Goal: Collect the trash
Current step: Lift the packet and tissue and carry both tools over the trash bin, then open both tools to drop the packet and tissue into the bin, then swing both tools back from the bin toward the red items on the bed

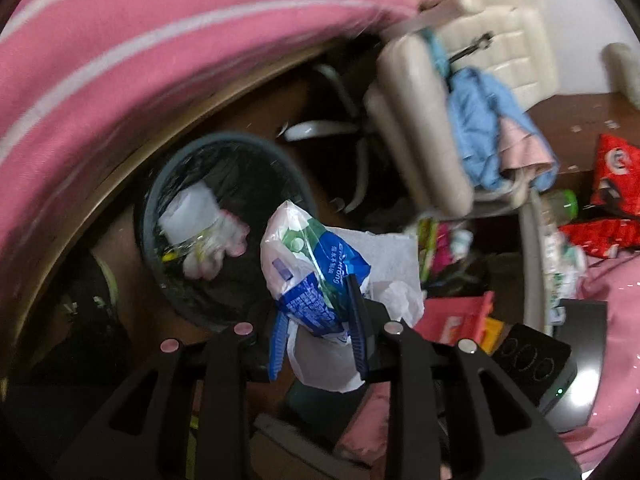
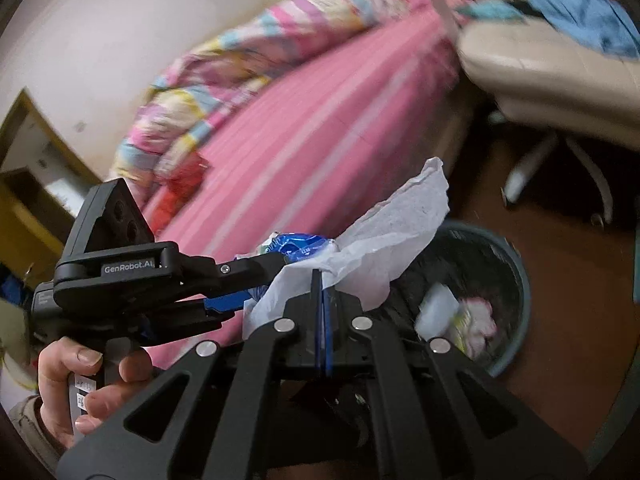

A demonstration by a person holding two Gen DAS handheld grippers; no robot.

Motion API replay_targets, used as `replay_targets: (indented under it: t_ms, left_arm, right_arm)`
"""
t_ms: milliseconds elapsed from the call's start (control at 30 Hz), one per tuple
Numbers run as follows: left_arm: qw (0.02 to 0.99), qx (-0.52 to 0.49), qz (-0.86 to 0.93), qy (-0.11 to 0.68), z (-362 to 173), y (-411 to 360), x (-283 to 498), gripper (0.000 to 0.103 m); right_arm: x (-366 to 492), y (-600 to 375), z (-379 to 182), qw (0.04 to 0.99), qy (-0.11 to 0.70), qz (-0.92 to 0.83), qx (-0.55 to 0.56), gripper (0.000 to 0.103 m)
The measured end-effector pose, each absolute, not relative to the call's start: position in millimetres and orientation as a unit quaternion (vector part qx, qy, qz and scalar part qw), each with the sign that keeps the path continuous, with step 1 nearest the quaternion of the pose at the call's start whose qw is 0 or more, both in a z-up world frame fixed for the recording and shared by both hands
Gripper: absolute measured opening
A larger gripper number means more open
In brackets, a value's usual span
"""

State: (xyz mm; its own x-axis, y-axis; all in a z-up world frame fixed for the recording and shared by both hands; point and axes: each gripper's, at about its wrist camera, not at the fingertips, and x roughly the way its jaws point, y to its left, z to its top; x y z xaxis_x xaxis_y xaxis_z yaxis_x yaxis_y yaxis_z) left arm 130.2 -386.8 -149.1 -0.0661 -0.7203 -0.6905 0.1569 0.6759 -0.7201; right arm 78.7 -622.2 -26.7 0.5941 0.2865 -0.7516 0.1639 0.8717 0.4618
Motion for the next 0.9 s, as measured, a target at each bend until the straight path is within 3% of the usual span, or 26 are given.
replay_targets:
  t_ms: [333,433,533,600,733,800,833,867,900]
  left_arm:
    - [0.632,-0.162,-0.316,0.689,-201,-412,155,0.027]
    - [0.628,-0.142,-0.303,0.702,-212,-420,157,0.032]
    - [0.626,-0.145,-0.292,0.708,-216,-421,161,0.045]
    - [0.63,-0.149,-0.287,0.706,-215,-421,162,0.068]
    - [0.627,-0.146,-0.285,0.71,-215,-424,162,0.077]
    - [0.628,-0.145,-0.28,0.712,-214,-421,161,0.077]
    - [0.629,-0.148,-0.279,0.711,-213,-419,162,0.077]
    - [0.629,-0.153,-0.278,0.71,-212,-416,162,0.077]
    - [0.631,-0.158,-0.276,0.708,-211,-413,162,0.077]
  right_arm:
    - [90,-664,-76,0.827,0.499,-0.008,0.26,0.001]
    - [96,-676,-91,0.818,0.509,-0.022,0.265,0.002]
    - [94,-685,-100,0.81,0.517,-0.035,0.275,0.003]
    - [88,-690,-108,0.806,0.52,-0.046,0.279,0.004]
    - [98,-686,-117,0.803,0.525,-0.06,0.275,0.004]
    - [93,-696,-122,0.796,0.526,-0.073,0.29,0.014]
    - [91,-699,-124,0.794,0.524,-0.08,0.298,0.041]
    - [92,-699,-123,0.793,0.524,-0.084,0.3,0.061]
    - [93,-697,-123,0.792,0.525,-0.088,0.299,0.062]
